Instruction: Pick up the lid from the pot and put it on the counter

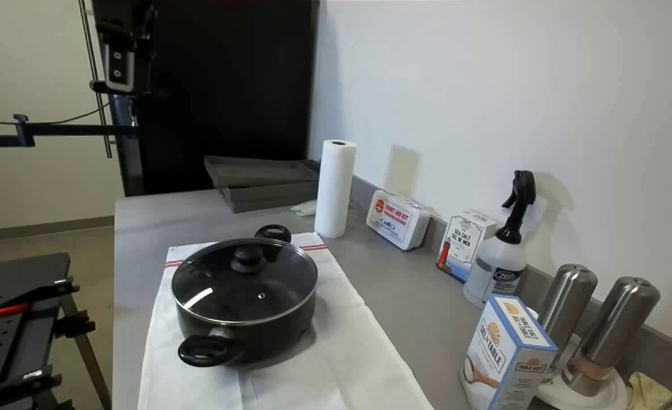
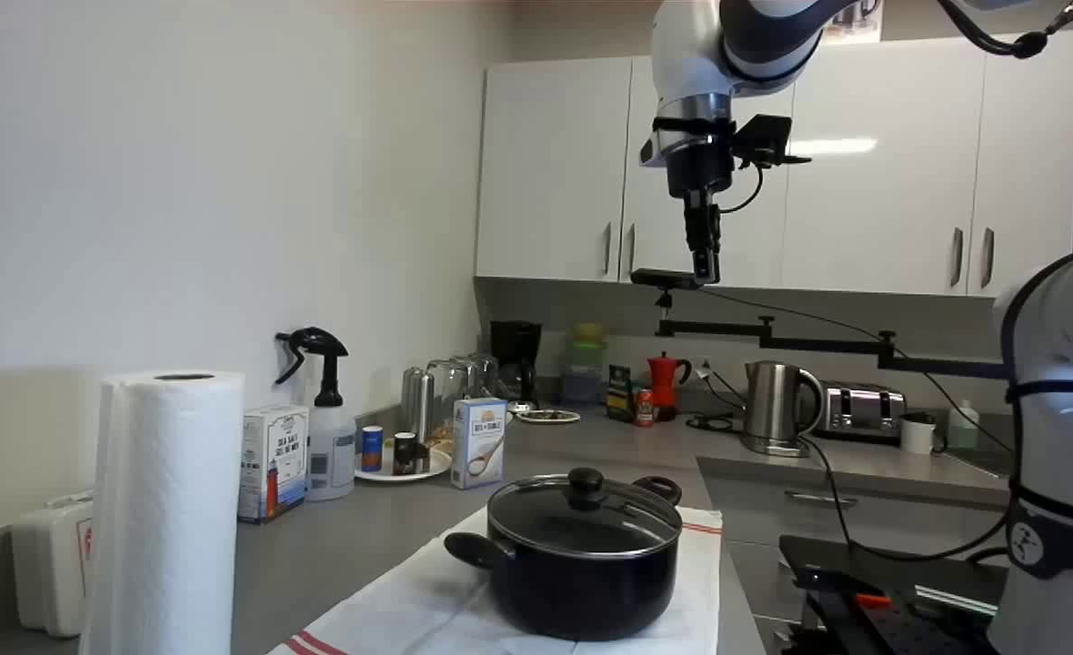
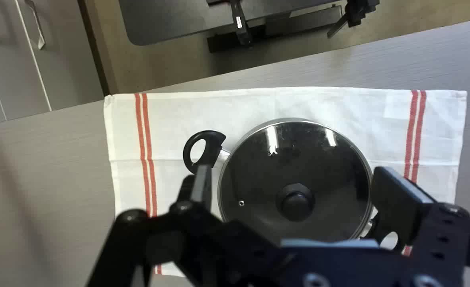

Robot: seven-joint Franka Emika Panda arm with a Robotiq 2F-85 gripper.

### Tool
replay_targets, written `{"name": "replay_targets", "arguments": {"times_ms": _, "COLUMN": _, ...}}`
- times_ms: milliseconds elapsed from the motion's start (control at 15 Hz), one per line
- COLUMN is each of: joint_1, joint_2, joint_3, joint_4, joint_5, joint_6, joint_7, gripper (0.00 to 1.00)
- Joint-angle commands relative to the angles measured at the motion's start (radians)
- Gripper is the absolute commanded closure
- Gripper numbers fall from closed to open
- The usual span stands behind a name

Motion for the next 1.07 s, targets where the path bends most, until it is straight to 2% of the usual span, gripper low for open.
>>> {"name": "replay_targets", "arguments": {"times_ms": 0, "joint_1": 0.014, "joint_2": 0.000, "joint_3": -0.012, "joint_4": 0.002, "joint_5": -0.005, "joint_6": -0.003, "joint_7": 0.005, "gripper": 0.00}}
{"name": "replay_targets", "arguments": {"times_ms": 467, "joint_1": 0.014, "joint_2": 0.000, "joint_3": -0.012, "joint_4": 0.002, "joint_5": -0.005, "joint_6": -0.003, "joint_7": 0.005, "gripper": 0.00}}
{"name": "replay_targets", "arguments": {"times_ms": 800, "joint_1": 0.035, "joint_2": 0.071, "joint_3": -0.026, "joint_4": 0.010, "joint_5": 0.012, "joint_6": 0.033, "joint_7": -0.039, "gripper": 0.00}}
{"name": "replay_targets", "arguments": {"times_ms": 1000, "joint_1": 0.045, "joint_2": 0.138, "joint_3": -0.033, "joint_4": 0.008, "joint_5": 0.015, "joint_6": 0.097, "joint_7": -0.066, "gripper": 0.00}}
